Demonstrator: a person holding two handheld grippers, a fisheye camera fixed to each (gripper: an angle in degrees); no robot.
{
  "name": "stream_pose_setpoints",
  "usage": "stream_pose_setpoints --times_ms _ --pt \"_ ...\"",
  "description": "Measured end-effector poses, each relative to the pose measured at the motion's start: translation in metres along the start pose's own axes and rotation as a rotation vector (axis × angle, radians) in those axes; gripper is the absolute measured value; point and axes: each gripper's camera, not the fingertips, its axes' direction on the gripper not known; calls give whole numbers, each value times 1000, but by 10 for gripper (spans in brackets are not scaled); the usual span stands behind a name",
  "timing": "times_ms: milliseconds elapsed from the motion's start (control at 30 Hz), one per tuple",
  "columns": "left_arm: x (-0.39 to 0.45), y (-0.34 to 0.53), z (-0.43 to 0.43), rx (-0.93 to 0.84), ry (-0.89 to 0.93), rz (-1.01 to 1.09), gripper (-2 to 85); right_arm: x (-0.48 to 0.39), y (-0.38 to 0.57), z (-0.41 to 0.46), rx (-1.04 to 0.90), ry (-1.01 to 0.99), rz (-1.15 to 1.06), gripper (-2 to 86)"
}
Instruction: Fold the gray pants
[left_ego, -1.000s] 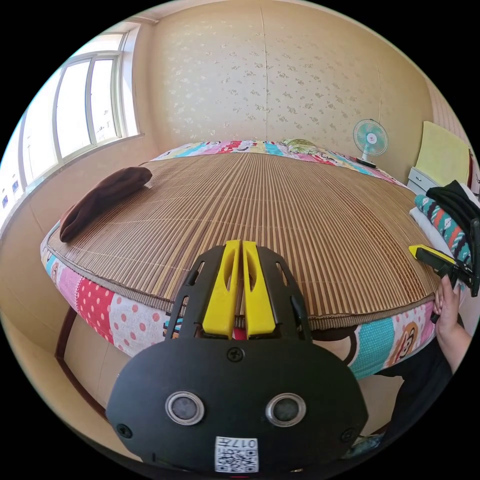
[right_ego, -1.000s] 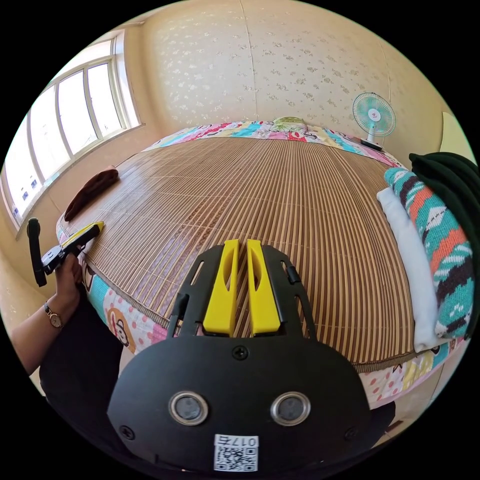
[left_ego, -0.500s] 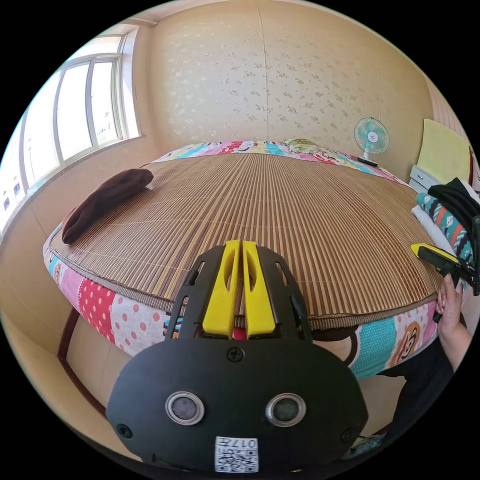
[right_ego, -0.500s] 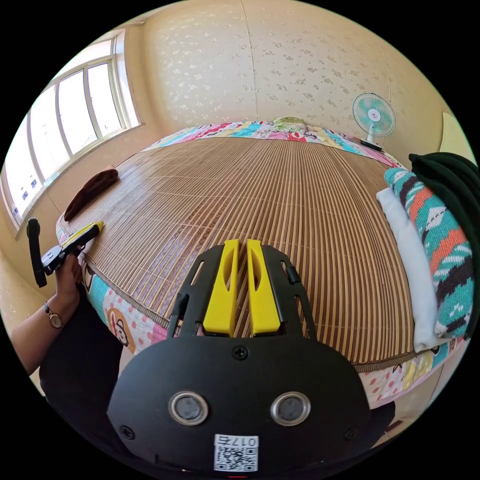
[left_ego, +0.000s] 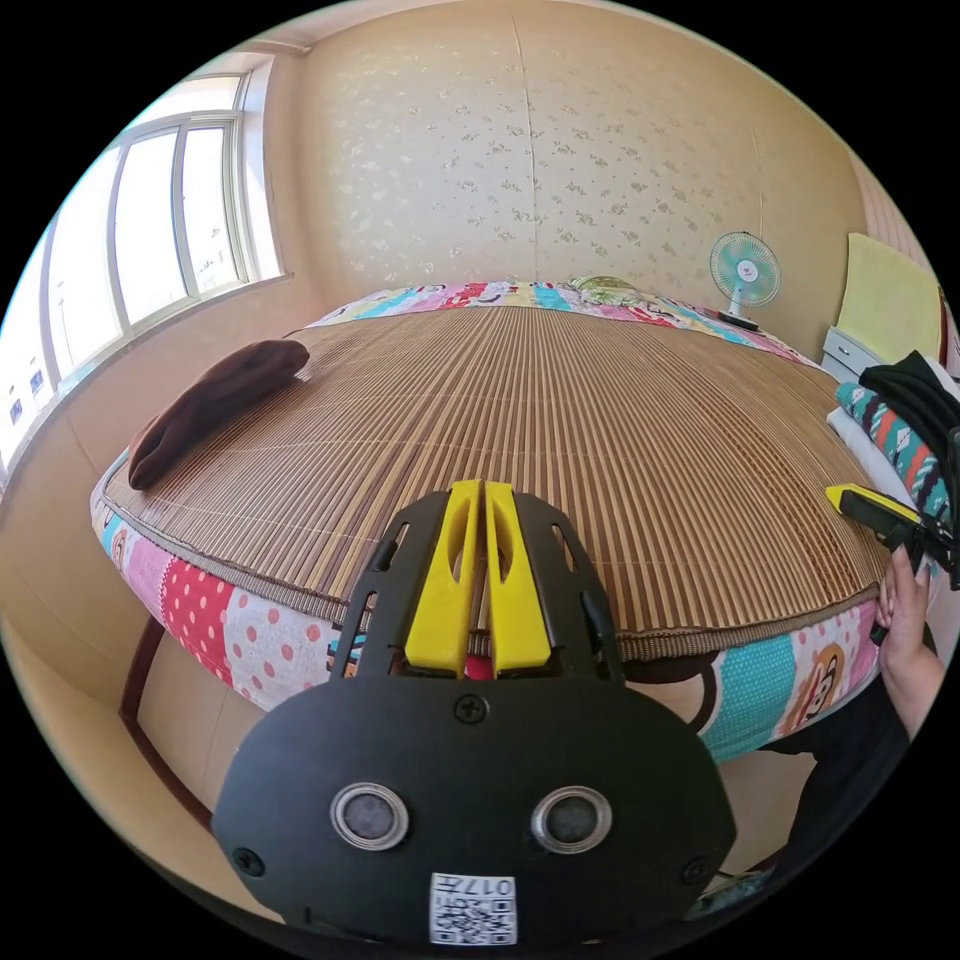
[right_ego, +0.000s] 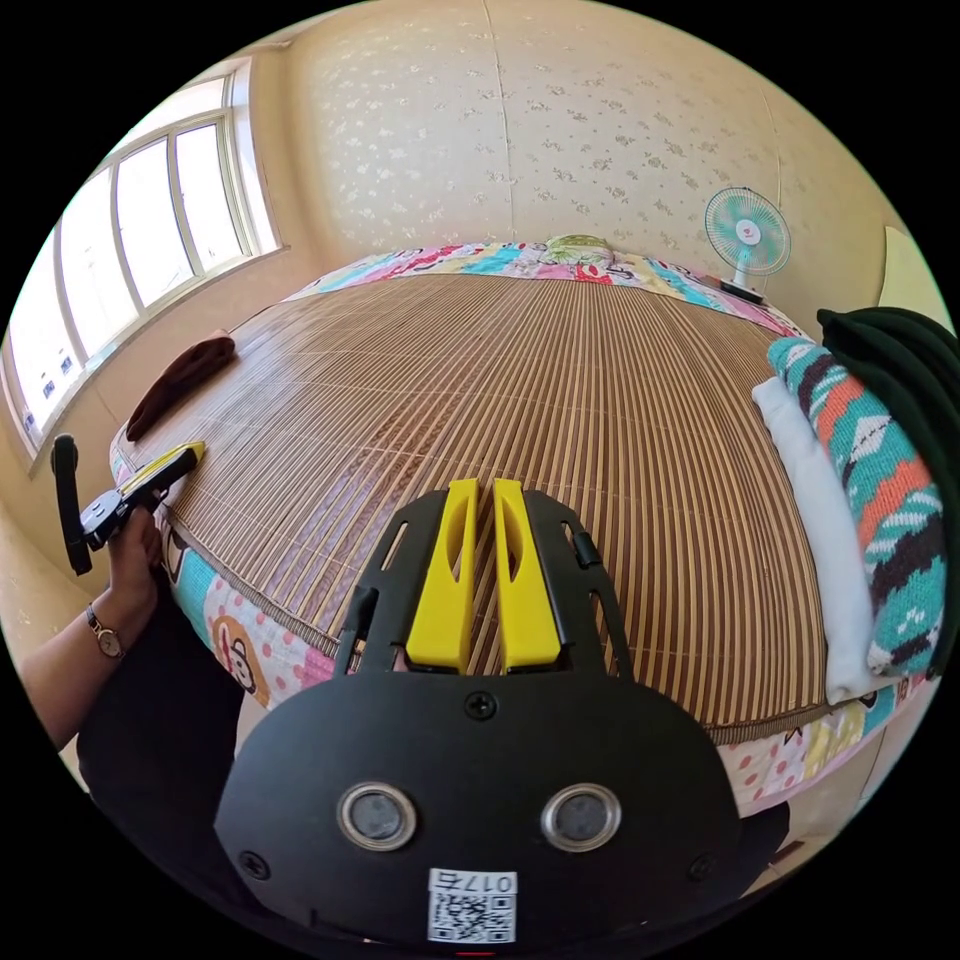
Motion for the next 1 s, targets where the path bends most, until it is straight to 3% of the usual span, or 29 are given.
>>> stream_pose_setpoints --times_ms 1000 --pt "11 1 0 18 -84 43 -9 -19 -1 0 -2 -13 -7 20"
